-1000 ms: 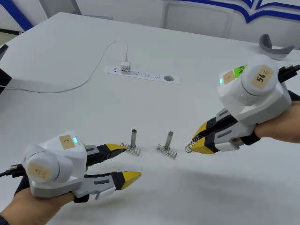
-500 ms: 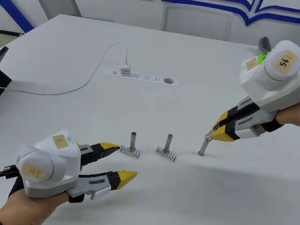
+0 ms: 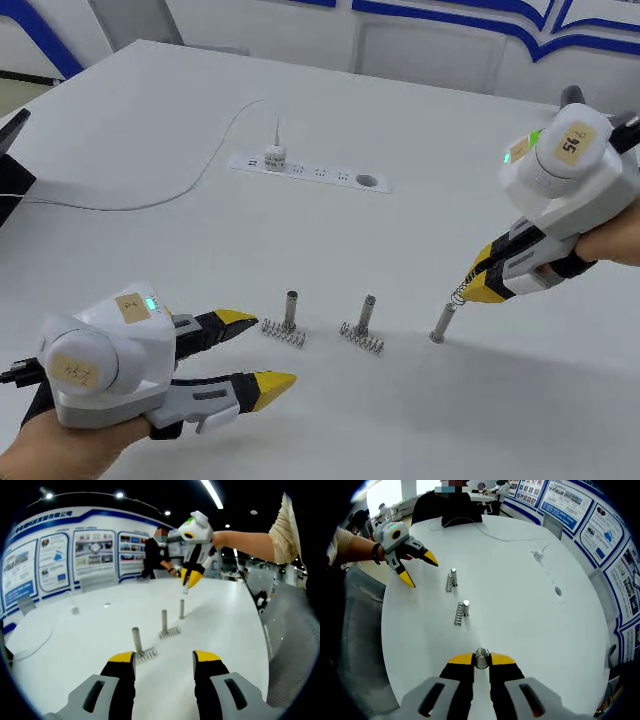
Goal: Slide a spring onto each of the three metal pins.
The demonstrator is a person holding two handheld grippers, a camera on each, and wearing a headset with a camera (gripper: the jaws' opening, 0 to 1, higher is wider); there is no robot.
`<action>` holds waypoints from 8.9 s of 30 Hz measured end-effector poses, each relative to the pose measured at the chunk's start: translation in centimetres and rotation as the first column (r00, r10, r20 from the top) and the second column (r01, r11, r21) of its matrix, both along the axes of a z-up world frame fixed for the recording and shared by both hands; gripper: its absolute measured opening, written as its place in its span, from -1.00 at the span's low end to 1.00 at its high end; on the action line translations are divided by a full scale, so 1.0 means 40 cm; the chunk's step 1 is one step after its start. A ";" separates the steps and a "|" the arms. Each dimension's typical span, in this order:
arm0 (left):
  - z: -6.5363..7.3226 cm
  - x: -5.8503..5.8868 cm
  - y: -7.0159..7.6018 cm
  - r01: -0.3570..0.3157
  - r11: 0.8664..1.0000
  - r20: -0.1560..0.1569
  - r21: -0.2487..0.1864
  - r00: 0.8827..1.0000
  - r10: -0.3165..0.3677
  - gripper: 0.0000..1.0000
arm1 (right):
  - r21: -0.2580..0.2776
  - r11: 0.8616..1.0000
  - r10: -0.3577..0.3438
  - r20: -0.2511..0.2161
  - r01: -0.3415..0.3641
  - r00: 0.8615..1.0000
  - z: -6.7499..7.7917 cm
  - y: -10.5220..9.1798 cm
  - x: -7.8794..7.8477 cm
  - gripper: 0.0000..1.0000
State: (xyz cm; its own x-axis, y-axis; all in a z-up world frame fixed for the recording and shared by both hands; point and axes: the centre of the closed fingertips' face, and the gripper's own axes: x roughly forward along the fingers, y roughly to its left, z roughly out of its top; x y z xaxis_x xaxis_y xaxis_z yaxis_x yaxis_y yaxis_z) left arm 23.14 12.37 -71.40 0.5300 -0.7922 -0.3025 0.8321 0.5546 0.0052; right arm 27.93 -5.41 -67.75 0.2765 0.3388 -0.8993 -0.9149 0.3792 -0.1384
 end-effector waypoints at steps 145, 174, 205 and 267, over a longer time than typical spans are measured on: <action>-0.010 -0.034 -0.033 0.039 0.999 -0.016 0.011 0.999 -0.039 -0.17 | 0.027 0.995 0.098 -0.098 -0.096 0.990 -0.195 0.207 -0.071 -0.77; -0.026 -0.073 -0.132 0.198 0.977 0.047 0.082 0.978 -0.202 -0.51 | 0.091 0.937 0.349 -0.180 -0.338 0.920 -0.104 0.294 -0.203 -0.77; -0.014 -0.085 -0.168 0.237 0.969 0.079 0.067 0.967 -0.242 -0.78 | 0.061 0.924 0.383 -0.150 -0.379 0.911 -0.024 0.335 -0.224 -0.77; 0.015 -0.041 -0.129 0.145 0.989 0.067 -0.005 0.987 -0.144 -0.56 | 0.074 0.931 0.361 -0.047 -0.357 0.931 -0.001 0.339 -0.164 -0.76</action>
